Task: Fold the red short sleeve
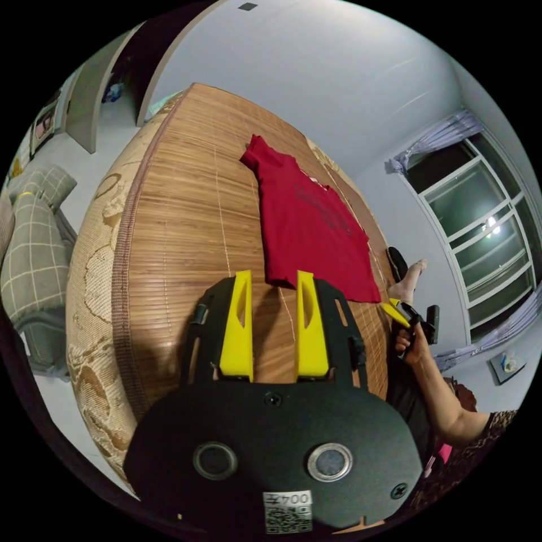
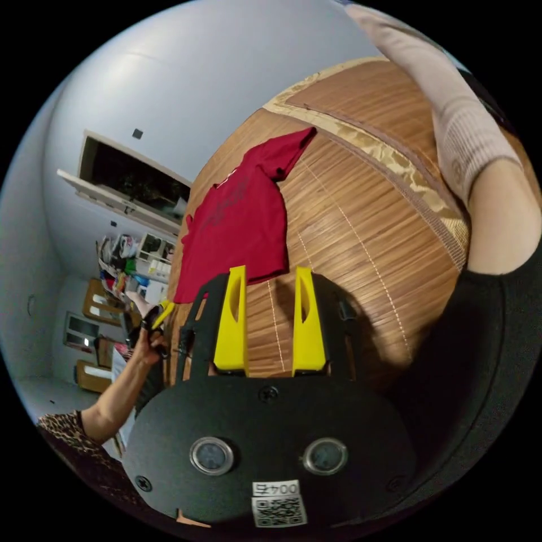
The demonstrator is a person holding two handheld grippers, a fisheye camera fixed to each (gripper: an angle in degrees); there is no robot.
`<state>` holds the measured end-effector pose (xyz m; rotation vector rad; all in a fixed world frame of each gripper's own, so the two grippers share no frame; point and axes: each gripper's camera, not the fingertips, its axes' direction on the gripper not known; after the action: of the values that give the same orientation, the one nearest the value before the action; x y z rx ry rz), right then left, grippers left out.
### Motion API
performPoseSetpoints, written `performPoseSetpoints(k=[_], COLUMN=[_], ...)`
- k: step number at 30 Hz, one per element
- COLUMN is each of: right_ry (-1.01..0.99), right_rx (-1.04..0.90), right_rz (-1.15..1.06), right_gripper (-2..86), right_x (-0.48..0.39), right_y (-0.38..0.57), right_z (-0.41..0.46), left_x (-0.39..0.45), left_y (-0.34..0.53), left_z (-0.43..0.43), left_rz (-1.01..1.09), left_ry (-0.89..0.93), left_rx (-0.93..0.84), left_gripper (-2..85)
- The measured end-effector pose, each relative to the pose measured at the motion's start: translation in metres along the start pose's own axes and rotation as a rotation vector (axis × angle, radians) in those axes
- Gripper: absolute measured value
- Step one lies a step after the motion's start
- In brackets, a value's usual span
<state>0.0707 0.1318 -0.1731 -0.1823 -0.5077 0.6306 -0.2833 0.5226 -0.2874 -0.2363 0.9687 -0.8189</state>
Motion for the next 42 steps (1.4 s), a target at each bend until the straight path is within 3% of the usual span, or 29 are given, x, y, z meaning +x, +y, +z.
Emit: performPoseSetpoints(k=[11,21,33,38,42], right_ry=[-0.055,0.073,0.205,0.239,0.338], right_rx=[-0.004,-0.042,-0.087,-0.130,-0.275], right_rz=[-0.029,-0.106,-0.175,-0.217,-0.293], right_gripper=[11.2,3.2,2.0,1.9,1.6], right_x=[0.014,0.002,-0.039,-0.066,-0.095], right_y=[-0.024,-0.023,0.024,0.061,0.096], right_z=[0.038,0.068,0.095,0.092,0.092], left_x=[-0.009,-0.007,0.020,0.038,0.066], left_y=[-0.011,-0.007,0.031,0.059,0.088], left_z=[0.042,0.072,0.072,0.060,0.045], left_rz=[-0.017,-0.051,-0.033,-0.014,0.095], left_ry=[0.134,0.115,-0.031,-0.101,-0.174], left_rx=[0.002,-0.051,-0.089,-0.193,-0.319], left_gripper=[9.4,2.5,2.1,3.1,4.8])
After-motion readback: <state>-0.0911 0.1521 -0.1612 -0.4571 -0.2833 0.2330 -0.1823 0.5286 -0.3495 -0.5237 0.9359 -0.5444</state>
